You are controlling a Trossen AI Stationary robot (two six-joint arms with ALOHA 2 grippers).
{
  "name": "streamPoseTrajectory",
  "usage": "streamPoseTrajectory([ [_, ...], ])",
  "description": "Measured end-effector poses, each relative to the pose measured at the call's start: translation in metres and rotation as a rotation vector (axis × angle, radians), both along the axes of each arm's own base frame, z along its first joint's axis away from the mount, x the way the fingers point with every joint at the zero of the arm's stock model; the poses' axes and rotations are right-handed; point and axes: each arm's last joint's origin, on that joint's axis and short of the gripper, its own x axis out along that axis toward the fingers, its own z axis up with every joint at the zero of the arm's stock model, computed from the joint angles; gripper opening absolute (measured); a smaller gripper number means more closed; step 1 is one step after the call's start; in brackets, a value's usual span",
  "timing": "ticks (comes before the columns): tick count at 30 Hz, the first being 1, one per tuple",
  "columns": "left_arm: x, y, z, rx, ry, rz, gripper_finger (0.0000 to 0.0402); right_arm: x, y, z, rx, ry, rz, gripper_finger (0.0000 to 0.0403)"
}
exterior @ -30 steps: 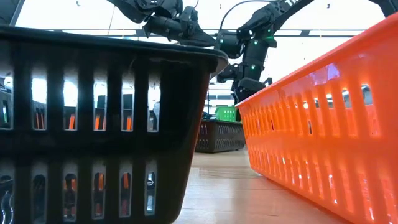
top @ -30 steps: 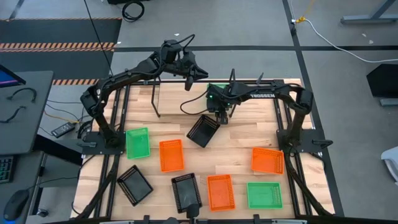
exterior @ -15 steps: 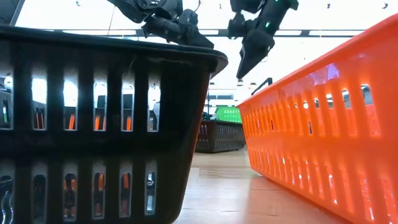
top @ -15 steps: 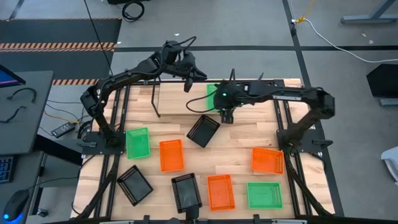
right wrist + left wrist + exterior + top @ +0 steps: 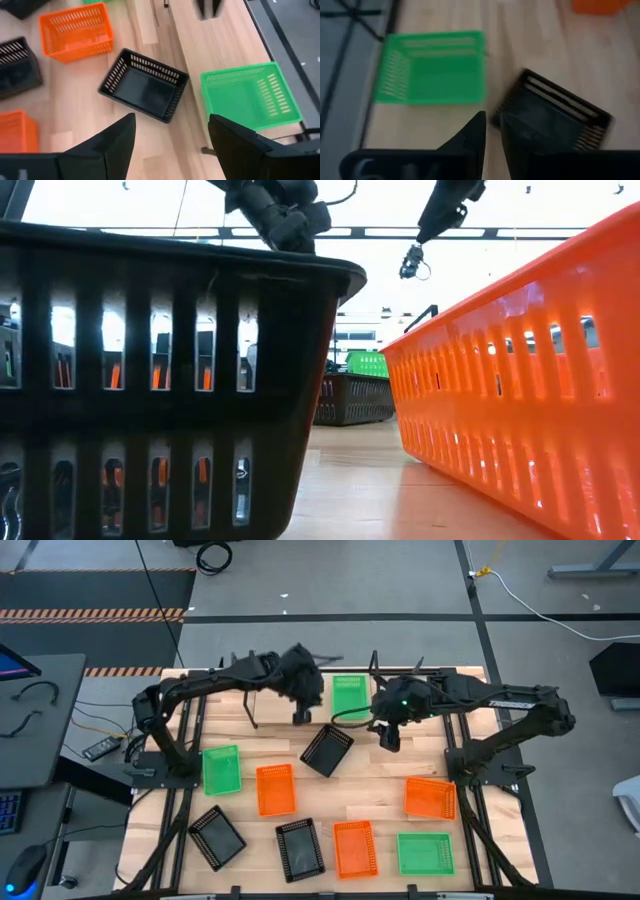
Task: Stack baskets on shelf by color
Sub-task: Put the top black bin on the shelf
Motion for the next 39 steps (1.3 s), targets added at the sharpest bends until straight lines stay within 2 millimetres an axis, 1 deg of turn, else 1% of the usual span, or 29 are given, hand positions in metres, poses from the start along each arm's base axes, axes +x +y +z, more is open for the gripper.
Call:
streamPoseTrajectory([
  [2,-0.001,-0.013,-0.004,-0.024,0.058,-0.029,0.0066,0.000,0.004,0.000,0.007,-0.005,-0.017,0.0254],
  [4,-0.003,-0.026,-0.008,-0.040,0.130,-0.068,0.0067,0.002,0.009,-0.004,0.006,0.000,-0.030,0.0254],
  [8,-0.003,-0.056,-0.014,-0.056,0.234,-0.156,0.0068,0.003,0.023,-0.027,0.045,0.094,-0.028,0.0254],
  [12,0.003,-0.086,-0.014,-0.015,0.229,-0.293,0.0067,-0.001,0.037,-0.046,0.088,0.156,-0.044,0.0254],
  [14,0.008,-0.100,-0.016,0.013,0.217,-0.366,0.0068,-0.004,0.043,-0.052,0.105,0.178,-0.050,0.0254],
  [18,0.016,-0.119,-0.027,0.034,0.234,-0.461,0.0070,-0.008,0.056,-0.063,0.132,0.210,-0.051,0.0254],
  [21,0.021,-0.126,-0.040,0.032,0.279,-0.496,0.0071,-0.011,0.065,-0.069,0.146,0.226,-0.050,0.0254],
  [25,0.030,-0.124,-0.059,0.085,0.331,-0.491,0.0077,-0.014,0.076,-0.072,0.143,0.227,-0.053,0.0254],
  [30,0.040,-0.123,-0.078,0.126,0.361,-0.514,0.0102,-0.016,0.085,-0.072,0.107,0.207,-0.047,0.0254],
  [32,0.041,-0.126,-0.081,0.147,0.373,-0.523,0.0117,-0.016,0.087,-0.072,0.106,0.206,-0.040,0.0254],
  [39,0.039,-0.137,-0.082,0.170,0.390,-0.583,0.0171,-0.017,0.089,-0.072,0.091,0.202,-0.035,0.0254],
])
